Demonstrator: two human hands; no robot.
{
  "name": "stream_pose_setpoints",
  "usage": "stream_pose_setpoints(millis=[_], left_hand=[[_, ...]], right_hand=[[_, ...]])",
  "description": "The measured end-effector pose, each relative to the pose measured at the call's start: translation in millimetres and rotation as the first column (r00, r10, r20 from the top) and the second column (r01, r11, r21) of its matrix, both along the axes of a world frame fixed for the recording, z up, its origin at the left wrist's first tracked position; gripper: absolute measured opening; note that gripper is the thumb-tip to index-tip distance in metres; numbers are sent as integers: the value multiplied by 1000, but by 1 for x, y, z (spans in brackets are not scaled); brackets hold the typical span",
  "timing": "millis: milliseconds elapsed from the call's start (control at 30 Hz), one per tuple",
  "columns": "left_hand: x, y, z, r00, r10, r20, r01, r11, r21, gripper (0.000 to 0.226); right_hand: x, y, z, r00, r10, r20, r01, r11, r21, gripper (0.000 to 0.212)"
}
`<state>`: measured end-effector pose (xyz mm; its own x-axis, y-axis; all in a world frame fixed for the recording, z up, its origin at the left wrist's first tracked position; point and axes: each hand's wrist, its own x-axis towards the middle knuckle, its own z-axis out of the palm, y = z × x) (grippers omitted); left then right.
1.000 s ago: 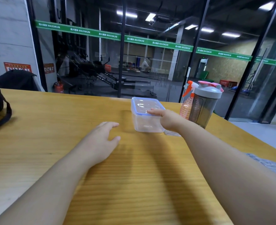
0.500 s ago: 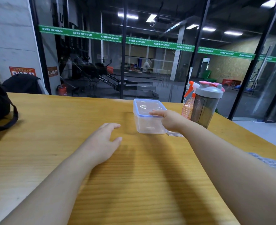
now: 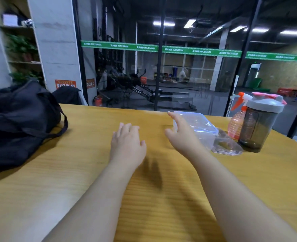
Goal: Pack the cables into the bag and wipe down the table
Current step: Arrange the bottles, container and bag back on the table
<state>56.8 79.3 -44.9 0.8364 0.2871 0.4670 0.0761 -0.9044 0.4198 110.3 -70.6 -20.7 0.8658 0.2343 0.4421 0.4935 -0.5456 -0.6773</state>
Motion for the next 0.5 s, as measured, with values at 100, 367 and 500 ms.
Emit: stream_pose_setpoints(millis=[100,367,500], left_hand=[[0,20,3,986,157,59,-155,987,-38,49],[6,92,0,940,330,-91,-316,938,145,57],[11,129,-5,892,431,-136,-363,862,355,63]], right_hand=[[-9,21,-11,972,122,-201,-142,986,-92,77],[-7,27,-42,961,101,-258,-216,856,-469,82],[-5,29,-48,956,117,-267,-246,815,-525,78]])
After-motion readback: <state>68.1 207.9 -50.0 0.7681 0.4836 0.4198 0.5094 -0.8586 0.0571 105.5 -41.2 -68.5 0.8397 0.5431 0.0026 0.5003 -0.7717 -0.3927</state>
